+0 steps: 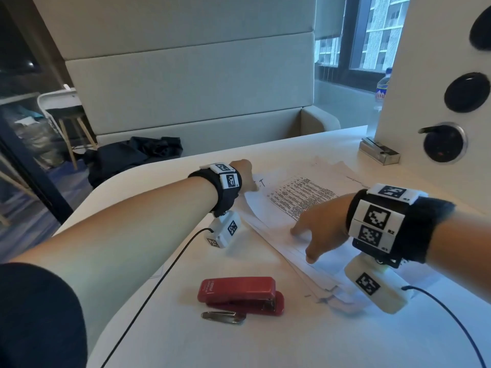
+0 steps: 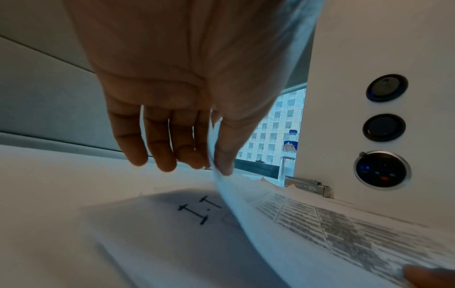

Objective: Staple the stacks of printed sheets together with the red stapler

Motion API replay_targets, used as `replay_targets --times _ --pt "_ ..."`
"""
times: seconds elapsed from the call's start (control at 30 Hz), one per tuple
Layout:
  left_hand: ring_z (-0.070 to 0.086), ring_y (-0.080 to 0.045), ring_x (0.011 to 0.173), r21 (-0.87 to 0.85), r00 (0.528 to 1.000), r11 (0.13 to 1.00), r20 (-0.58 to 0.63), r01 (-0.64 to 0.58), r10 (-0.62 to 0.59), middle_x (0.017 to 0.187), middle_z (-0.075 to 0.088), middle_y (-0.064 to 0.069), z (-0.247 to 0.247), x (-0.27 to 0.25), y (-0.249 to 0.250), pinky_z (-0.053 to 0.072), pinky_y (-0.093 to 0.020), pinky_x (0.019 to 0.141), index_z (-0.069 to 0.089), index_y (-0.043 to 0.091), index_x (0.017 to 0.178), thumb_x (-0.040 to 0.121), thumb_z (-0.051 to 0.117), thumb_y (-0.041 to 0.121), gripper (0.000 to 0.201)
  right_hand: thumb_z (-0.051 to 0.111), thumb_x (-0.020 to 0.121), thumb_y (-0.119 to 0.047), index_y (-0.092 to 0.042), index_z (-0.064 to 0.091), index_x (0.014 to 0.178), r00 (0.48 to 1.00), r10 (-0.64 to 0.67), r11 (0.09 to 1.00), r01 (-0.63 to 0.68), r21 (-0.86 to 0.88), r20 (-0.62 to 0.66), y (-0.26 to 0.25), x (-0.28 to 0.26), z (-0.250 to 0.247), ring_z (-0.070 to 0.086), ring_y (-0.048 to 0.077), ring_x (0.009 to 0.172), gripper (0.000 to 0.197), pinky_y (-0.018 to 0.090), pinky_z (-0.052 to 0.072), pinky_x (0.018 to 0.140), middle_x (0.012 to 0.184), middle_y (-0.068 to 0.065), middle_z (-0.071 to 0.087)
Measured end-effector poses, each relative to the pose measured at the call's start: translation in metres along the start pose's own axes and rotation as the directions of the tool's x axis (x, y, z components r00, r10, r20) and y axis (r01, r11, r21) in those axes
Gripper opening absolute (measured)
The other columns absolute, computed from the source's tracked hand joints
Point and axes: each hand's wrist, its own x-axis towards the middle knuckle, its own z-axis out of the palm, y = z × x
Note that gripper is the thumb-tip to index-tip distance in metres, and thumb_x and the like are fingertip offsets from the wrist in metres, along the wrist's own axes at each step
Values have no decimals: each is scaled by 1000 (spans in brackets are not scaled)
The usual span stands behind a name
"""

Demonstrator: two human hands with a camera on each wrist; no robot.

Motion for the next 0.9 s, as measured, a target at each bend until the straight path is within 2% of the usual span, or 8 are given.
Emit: replay_targets --times 0.1,0.23,0.33,0.43,0.57,0.63,0.8,0.9 --pt "49 -24 70 -69 1000 998 -27 13 -15 64 48 -1 -4 -5 3 31 -24 48 50 11 65 85 66 24 29 58 88 -49 -27 40 144 1000 -10 1000 10 28 -5 1 -2 1 46 20 130 63 38 39 106 145 -3 45" --pt "53 -26 90 -402 998 914 -54 -45 26 105 56 -6 -20 -19 8 48 -28 65 56 7 123 89 61 23 38 58 90 -46 -24 51 137 1000 -8 984 13 179 -26 10 -8 -3 59 9 103 52 27 41 95 141 -6 49" --pt "60 -31 87 -831 999 555 -15 15 -50 107 53 -3 -27 -33 7 56 -55 76 30 14 146 92 59 14 61 57 93 -38 -14 61 126 993 41 962 -8 275 -113 24 -5 -5 65 18 101 41 24 51 86 127 3 61" --pt "59 -45 102 -962 995 273 -57 -31 -86 134 47 -17 -36 -41 1 56 -51 50 30 11 145 89 62 8 65 59 92 -36 -6 68 109 950 183 936 -88 342 -255 40 -3 -6 64 20 88 36 28 51 76 107 10 68" --pt "67 -37 79 -988 977 61 -149 -141 -154 123 59 -24 -45 -48 -8 56 -51 50 42 9 138 91 58 5 50 60 89 -47 -1 62 100 872 381 863 -216 457 -307 61 -2 -2 61 20 84 48 30 50 72 94 6 63" --pt "68 -35 75 -987 969 -8 -155 -159 -193 120 62 -23 -48 -55 -12 57 -47 49 47 8 134 94 53 4 41 61 88 -48 -8 56 98 844 451 799 -236 553 -290 65 -6 -1 53 13 66 42 25 43 55 78 1 54" --pt "68 -30 62 -986 972 -79 -131 -148 -193 109 66 -18 -50 -74 -15 57 -44 49 52 7 127 96 47 2 31 63 87 -46 -2 46 133 841 519 655 -275 704 -155 69 0 10 47 11 63 65 22 41 61 74 1 46" --pt "67 -31 66 -987 972 -48 -143 -154 -186 114 65 -21 -51 -80 -14 56 -41 47 53 5 126 96 47 4 30 74 82 -32 0 51 110 834 547 518 -272 811 -70 75 10 12 56 19 57 49 27 49 47 78 10 52"
